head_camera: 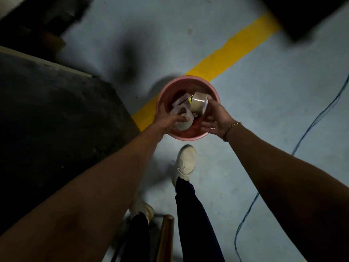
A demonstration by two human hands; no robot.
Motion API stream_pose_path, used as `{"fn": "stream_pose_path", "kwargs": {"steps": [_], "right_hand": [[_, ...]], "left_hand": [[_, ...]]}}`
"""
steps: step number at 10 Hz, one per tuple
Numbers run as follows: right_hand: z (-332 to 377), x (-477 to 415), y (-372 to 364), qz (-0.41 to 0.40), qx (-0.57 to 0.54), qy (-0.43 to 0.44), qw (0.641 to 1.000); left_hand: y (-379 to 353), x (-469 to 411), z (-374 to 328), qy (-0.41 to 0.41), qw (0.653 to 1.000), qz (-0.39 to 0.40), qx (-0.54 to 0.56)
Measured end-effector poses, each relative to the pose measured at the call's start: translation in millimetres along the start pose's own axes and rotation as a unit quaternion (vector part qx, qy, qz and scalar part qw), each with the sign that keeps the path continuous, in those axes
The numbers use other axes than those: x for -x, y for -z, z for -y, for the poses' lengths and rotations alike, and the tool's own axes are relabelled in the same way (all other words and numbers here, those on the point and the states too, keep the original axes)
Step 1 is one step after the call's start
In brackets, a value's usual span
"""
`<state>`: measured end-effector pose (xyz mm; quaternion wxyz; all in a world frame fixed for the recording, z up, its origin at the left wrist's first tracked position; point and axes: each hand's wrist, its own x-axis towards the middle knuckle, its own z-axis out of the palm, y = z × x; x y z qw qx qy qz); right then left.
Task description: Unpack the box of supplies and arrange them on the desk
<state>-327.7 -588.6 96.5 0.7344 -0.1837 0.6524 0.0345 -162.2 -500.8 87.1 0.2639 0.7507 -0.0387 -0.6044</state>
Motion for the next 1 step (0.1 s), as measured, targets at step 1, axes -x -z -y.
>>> {"fn": "stream_pose_path", "kwargs": {"steps": [1], "right_hand": [[-4.6, 14.2, 1.5, -0.037, -0.005, 0.004, 0.999]], "left_hand": [[8.5, 3.7, 3.8, 0.005, 0.998, -0.039, -0.042]]}}
